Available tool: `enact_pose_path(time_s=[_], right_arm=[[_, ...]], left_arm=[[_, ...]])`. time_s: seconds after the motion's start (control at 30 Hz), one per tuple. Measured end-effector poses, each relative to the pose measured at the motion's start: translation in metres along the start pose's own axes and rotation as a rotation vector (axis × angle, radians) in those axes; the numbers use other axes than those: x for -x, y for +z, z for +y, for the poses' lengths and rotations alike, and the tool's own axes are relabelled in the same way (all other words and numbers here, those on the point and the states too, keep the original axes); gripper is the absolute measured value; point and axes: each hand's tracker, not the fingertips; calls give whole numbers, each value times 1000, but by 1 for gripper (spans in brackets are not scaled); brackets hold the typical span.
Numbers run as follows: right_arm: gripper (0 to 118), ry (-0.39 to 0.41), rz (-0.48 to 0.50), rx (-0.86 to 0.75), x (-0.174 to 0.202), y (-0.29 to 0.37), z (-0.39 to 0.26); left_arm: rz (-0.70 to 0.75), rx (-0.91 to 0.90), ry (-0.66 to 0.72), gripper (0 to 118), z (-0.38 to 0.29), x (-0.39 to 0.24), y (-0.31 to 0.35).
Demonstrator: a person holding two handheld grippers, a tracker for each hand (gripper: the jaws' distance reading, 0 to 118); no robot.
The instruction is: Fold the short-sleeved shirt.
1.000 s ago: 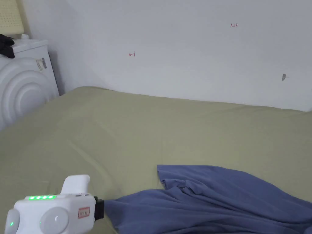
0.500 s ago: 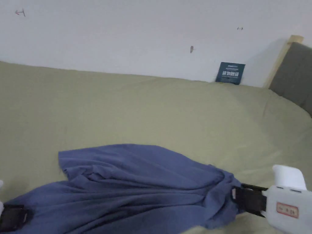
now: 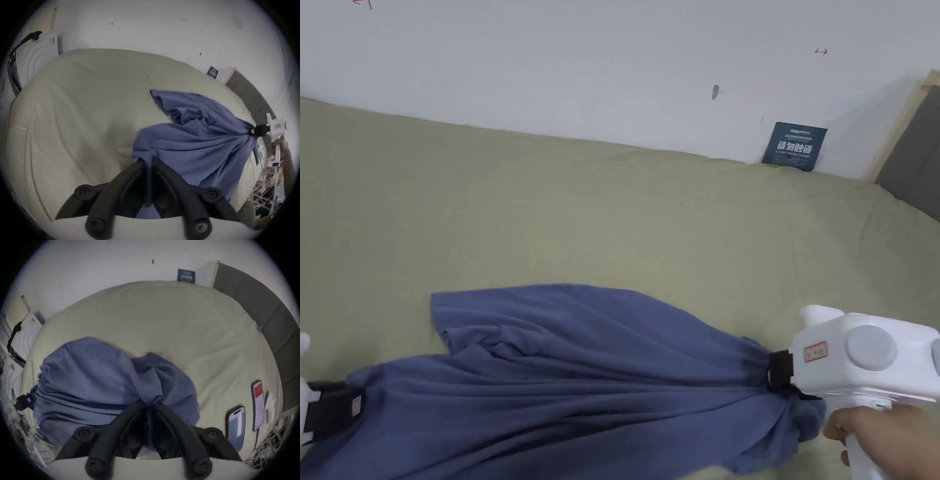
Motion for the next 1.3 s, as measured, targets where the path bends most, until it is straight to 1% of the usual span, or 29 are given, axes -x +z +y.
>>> enact_pose_path(time_s=[0.03,0.07,0.17,0.2,0.3,0.43,0.6,0.67,0.77,0.83,0.97,1.13,1.23,1.3], right_arm=[[8,30,5,-44,1,7,0],[8,32,11,-84,1,15,-1],[8,12,93,-184,6,42,4],[8,15,111,-210,8,50,7],[8,35,159,-276,17,72,19],[8,-8,240,-353,27,98,36],[8,46,217,-440,44,123,67],[8,47,211,-462,49,132,82],[8,69,205,-532,57,148,103],[8,80,199,-550,60,154,120],[8,65,186,-585,62,164,153],[8,73,159,-645,60,181,189],[8,36,161,-680,50,189,210],[8,1,182,-698,42,193,222]], left_arm=[[-9,-3,10,4,3,1,2],[-12,-14,22,4,6,3,6],[-32,-64,42,4,23,7,20],[-59,-81,49,4,28,7,26],[-80,-136,41,4,48,3,45],[-100,-200,22,4,76,-5,68],[-99,-279,-6,4,121,-11,96],[-95,-311,-40,4,140,-15,106],[-88,-337,-75,4,168,-21,119],[-83,-357,-86,4,187,-24,127],[-90,-389,-76,4,219,-27,139],[-82,-432,-65,4,249,-22,150],[-43,-452,-83,4,262,-17,155],[-40,-466,-84,4,269,-13,158]])
